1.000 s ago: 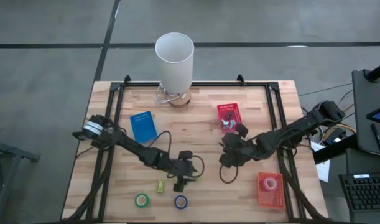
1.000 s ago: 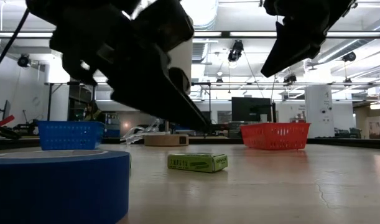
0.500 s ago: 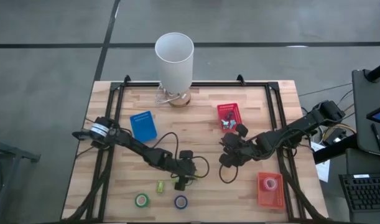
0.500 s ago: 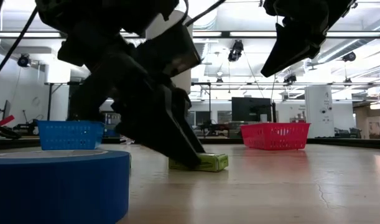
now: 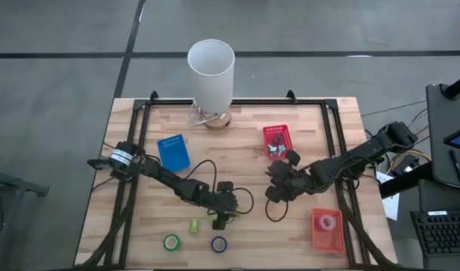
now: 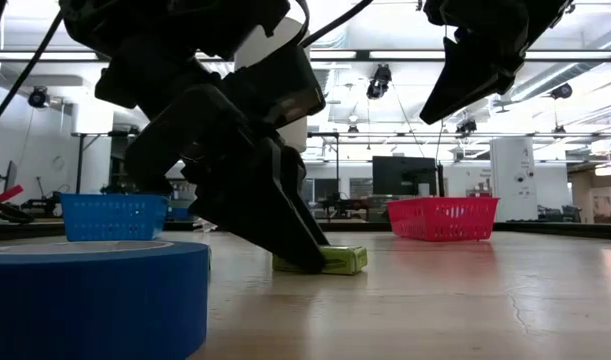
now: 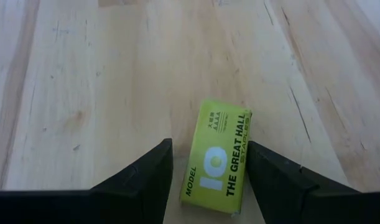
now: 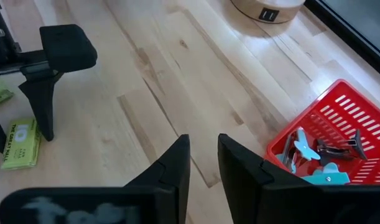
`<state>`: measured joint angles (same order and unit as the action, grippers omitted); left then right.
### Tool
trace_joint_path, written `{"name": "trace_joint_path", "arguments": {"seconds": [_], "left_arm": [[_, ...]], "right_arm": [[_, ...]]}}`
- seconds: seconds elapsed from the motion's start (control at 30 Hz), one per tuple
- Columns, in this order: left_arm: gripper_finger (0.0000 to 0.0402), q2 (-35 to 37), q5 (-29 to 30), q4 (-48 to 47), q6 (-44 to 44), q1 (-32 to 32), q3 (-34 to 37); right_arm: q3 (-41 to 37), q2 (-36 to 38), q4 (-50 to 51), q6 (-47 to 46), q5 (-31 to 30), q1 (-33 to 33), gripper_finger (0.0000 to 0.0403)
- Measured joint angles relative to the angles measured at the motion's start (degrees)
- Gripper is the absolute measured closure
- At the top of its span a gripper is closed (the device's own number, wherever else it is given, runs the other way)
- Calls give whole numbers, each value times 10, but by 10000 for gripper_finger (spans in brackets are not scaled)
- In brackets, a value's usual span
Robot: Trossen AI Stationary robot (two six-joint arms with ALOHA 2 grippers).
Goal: Pick and place Stapler, Stapler remover, tape
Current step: Put the staple wire into the blue basket
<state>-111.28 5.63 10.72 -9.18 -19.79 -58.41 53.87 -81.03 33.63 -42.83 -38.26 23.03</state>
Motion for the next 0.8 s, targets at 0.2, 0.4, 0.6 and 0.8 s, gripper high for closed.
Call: {"name": "trace_joint_path", "arguments": {"seconds": [0.2,0.4,0.6,0.8], "left_arm": [[200,0,2,0,-8,0,0],[200,0,15,-1,-17,1,0],[205,0,18,-2,-23,1,0],[251,0,19,-2,-29,2,0]], "right_arm": [[-1,0,0,0,0,0,336],[-1,0,0,0,0,0,341],[-1,0,0,0,0,0,337],[-1,0,0,0,0,0,329]]}}
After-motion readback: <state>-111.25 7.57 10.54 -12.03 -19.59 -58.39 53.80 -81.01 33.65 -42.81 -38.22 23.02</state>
